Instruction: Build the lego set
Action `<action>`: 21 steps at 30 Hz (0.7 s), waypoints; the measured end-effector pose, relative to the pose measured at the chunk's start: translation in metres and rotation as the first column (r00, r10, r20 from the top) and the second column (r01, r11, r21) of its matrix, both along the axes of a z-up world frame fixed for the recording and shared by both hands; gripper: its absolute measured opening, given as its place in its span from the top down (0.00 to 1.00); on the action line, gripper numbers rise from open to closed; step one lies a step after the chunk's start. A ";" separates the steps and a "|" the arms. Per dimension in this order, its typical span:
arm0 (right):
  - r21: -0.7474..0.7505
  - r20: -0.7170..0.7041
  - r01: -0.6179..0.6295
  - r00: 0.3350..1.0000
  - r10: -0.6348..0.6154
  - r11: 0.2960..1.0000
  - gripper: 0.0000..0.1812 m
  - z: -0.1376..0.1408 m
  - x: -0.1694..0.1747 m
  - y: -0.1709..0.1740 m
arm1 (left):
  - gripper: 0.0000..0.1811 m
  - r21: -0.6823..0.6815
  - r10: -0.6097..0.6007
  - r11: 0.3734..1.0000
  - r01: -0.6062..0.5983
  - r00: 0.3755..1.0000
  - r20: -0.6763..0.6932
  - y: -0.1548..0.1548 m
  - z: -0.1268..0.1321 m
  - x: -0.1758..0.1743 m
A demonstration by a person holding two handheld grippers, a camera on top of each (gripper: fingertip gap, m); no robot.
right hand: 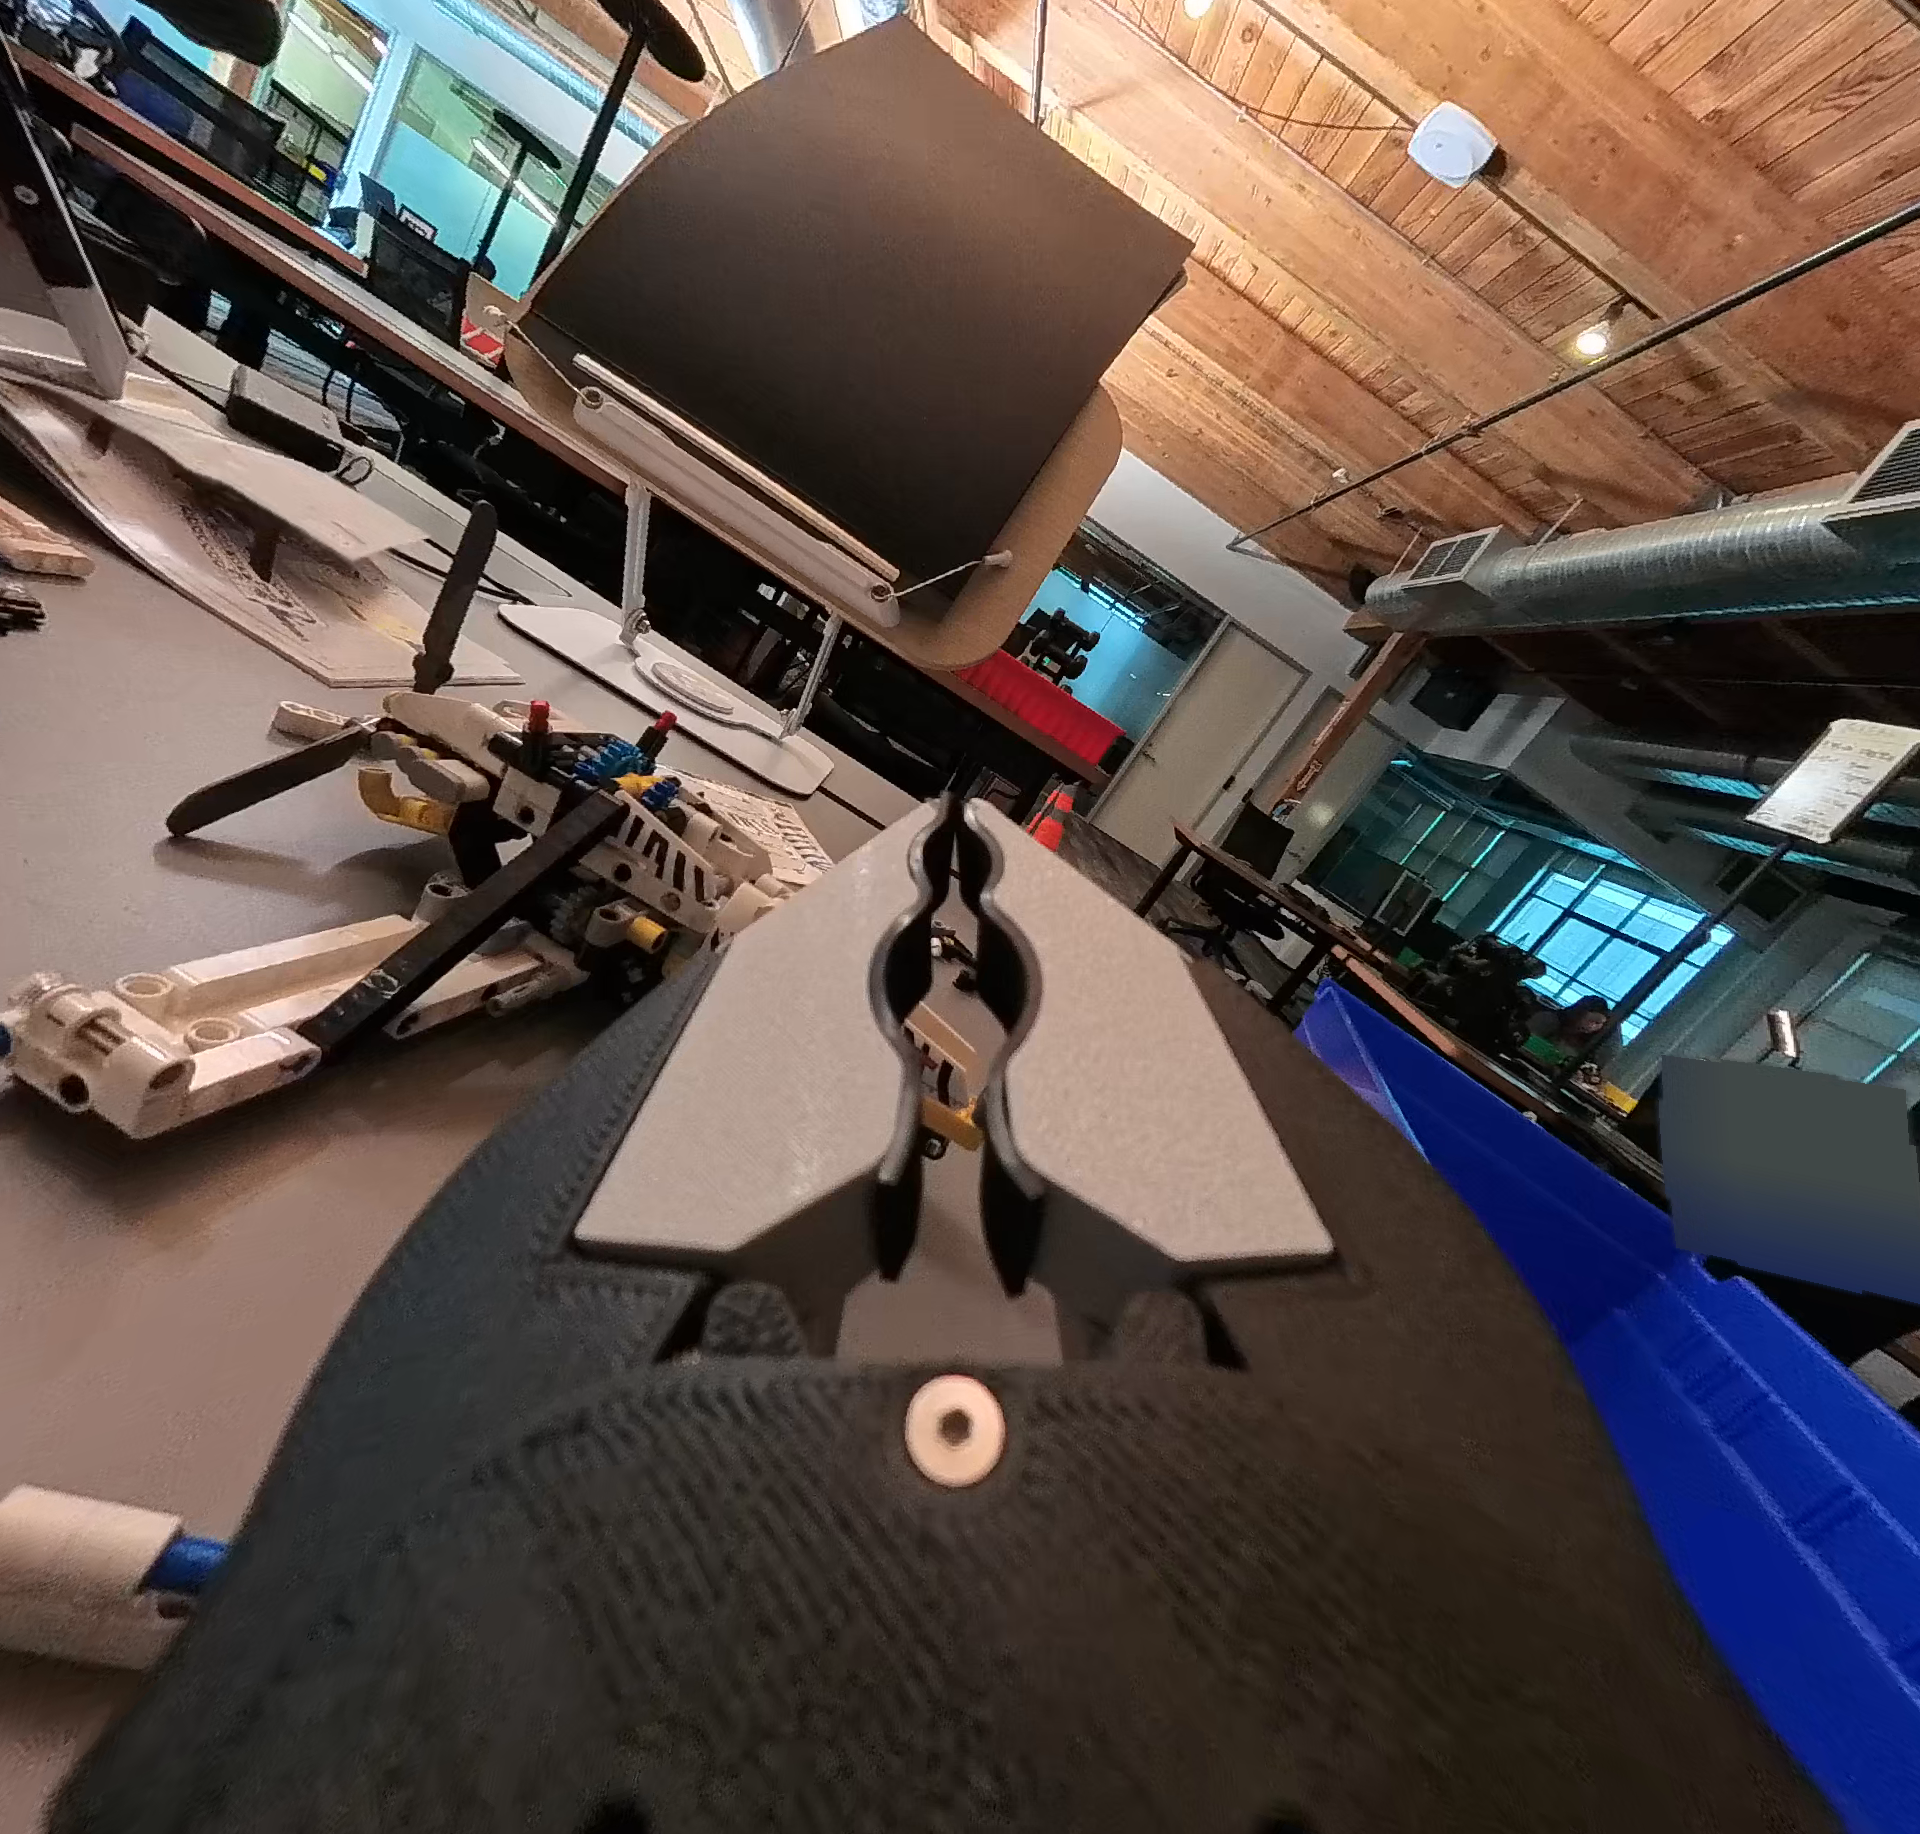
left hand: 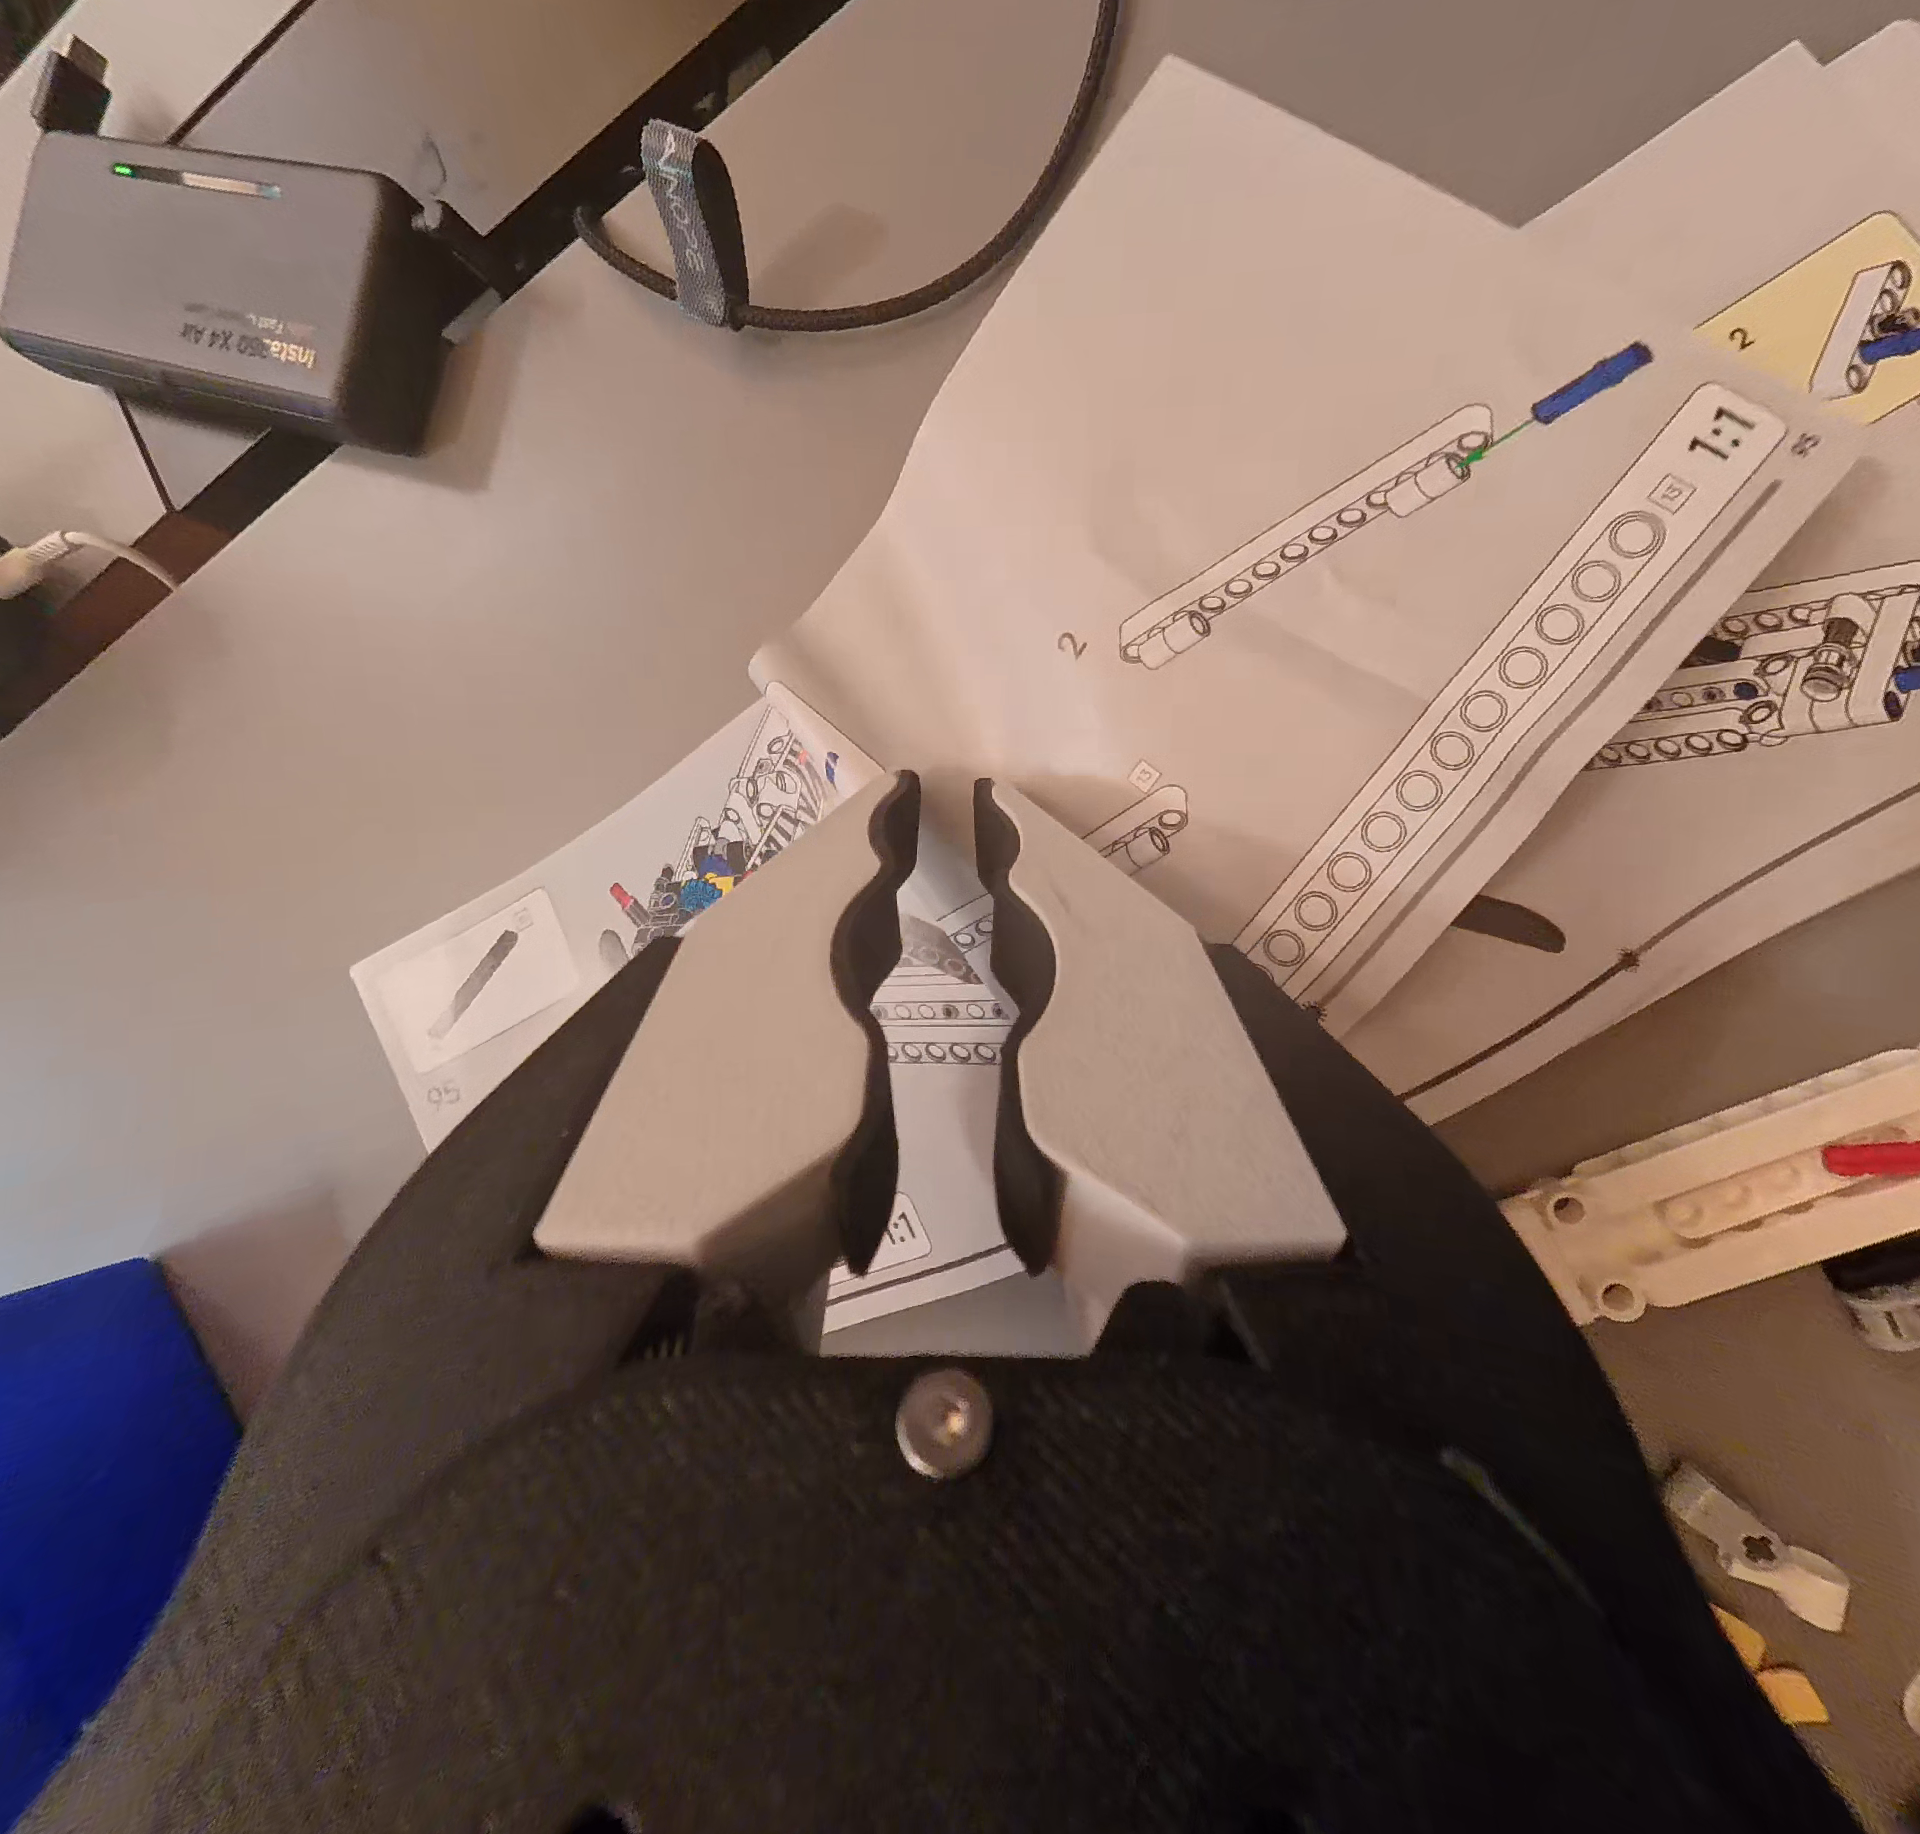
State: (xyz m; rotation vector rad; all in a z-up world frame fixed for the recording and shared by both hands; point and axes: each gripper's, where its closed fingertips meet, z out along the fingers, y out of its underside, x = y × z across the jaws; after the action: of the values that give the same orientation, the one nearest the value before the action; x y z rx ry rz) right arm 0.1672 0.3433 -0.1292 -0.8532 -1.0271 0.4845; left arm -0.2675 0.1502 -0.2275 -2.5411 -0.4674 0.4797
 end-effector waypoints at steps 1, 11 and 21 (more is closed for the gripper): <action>0.000 0.000 0.000 1.000 0.000 1.000 1.00 0.000 0.000 0.000 | 0.94 -0.001 0.002 1.000 -0.002 1.000 0.001 -0.001 0.000 0.000; 0.002 0.001 -0.002 1.000 0.002 1.000 1.00 0.000 -0.001 -0.001 | 0.93 0.044 0.078 0.996 -0.077 0.997 -0.014 -0.018 0.004 -0.016; 0.004 0.007 0.002 1.000 -0.002 1.000 1.00 -0.001 -0.003 -0.001 | 0.83 0.488 -0.229 0.844 0.223 0.972 -0.048 0.034 0.075 0.044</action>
State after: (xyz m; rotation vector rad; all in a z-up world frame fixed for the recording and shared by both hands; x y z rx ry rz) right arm 0.1639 0.3426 -0.1304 -0.8531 -1.0329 0.4783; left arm -0.2231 0.1839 -0.1526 -2.0669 -0.2453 0.2178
